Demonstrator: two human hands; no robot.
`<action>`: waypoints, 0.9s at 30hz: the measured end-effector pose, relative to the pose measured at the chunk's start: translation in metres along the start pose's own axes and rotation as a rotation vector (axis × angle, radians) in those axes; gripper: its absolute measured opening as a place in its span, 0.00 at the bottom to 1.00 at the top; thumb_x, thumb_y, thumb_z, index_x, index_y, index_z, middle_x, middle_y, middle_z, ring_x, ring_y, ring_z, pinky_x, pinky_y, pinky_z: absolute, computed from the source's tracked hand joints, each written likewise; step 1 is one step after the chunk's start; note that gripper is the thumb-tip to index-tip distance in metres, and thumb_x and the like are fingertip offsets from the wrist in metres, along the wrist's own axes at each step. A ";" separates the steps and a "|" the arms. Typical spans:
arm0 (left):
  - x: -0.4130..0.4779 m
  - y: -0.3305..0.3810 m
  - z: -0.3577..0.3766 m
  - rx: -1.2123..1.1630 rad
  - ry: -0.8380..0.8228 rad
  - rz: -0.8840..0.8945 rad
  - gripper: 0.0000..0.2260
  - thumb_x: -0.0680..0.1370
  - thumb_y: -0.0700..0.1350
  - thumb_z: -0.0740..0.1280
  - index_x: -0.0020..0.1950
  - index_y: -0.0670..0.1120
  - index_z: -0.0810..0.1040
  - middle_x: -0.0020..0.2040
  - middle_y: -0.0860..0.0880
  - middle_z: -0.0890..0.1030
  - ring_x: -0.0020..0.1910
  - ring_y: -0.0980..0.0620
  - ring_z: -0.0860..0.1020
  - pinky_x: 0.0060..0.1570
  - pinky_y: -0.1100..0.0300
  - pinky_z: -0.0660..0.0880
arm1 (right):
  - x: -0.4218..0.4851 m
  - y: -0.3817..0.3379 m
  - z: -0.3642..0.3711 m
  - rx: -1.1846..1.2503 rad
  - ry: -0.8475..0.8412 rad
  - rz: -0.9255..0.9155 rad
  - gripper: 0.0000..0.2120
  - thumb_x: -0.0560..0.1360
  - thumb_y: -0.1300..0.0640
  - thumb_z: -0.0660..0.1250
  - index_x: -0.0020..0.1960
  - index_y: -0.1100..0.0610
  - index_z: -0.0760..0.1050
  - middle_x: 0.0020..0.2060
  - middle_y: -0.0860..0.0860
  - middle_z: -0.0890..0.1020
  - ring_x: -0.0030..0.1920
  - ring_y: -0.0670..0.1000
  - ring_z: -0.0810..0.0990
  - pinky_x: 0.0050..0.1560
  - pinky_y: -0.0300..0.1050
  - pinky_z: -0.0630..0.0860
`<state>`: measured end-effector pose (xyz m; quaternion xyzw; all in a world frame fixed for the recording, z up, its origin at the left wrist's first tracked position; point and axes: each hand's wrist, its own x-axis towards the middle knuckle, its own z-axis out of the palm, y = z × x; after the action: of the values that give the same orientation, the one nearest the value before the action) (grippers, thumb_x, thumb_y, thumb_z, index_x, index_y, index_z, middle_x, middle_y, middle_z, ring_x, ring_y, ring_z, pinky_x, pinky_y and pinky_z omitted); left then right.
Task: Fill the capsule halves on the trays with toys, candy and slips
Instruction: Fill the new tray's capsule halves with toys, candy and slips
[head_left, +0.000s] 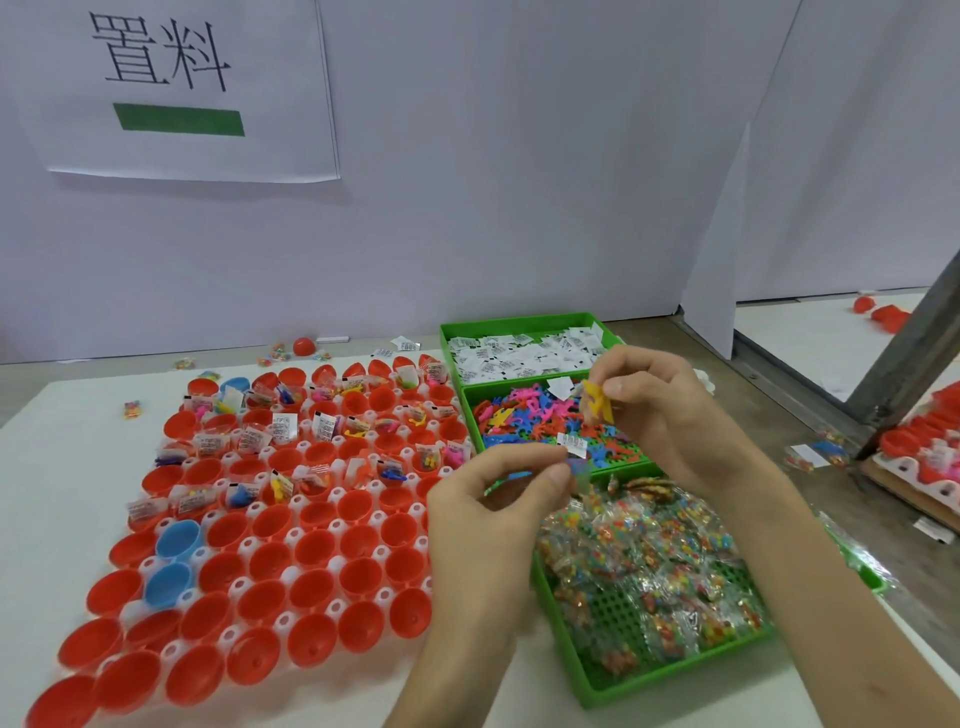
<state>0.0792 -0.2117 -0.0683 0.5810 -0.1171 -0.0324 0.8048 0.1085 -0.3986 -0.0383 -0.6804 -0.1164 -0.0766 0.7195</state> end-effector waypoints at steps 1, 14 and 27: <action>0.001 0.000 -0.001 -0.029 0.035 0.006 0.08 0.74 0.33 0.73 0.40 0.45 0.87 0.39 0.45 0.86 0.39 0.50 0.85 0.40 0.63 0.81 | -0.001 -0.002 0.002 0.020 -0.065 0.004 0.08 0.70 0.63 0.65 0.38 0.55 0.81 0.31 0.54 0.77 0.35 0.51 0.76 0.41 0.40 0.77; 0.006 -0.007 -0.006 -0.006 0.188 0.102 0.16 0.81 0.34 0.64 0.40 0.49 0.84 0.41 0.44 0.86 0.36 0.46 0.85 0.37 0.63 0.80 | 0.006 0.023 -0.002 -0.763 0.157 0.063 0.11 0.76 0.62 0.72 0.45 0.45 0.84 0.37 0.47 0.85 0.39 0.43 0.82 0.41 0.37 0.78; 0.005 -0.005 -0.001 -0.015 0.234 0.043 0.18 0.81 0.33 0.64 0.43 0.53 0.86 0.44 0.46 0.86 0.37 0.49 0.86 0.36 0.65 0.79 | 0.008 0.044 -0.004 -1.080 0.188 0.208 0.07 0.75 0.57 0.73 0.45 0.45 0.84 0.37 0.39 0.80 0.40 0.38 0.77 0.37 0.30 0.66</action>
<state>0.0849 -0.2128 -0.0723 0.5721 -0.0346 0.0518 0.8178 0.1288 -0.3995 -0.0790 -0.9506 0.0717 -0.1144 0.2797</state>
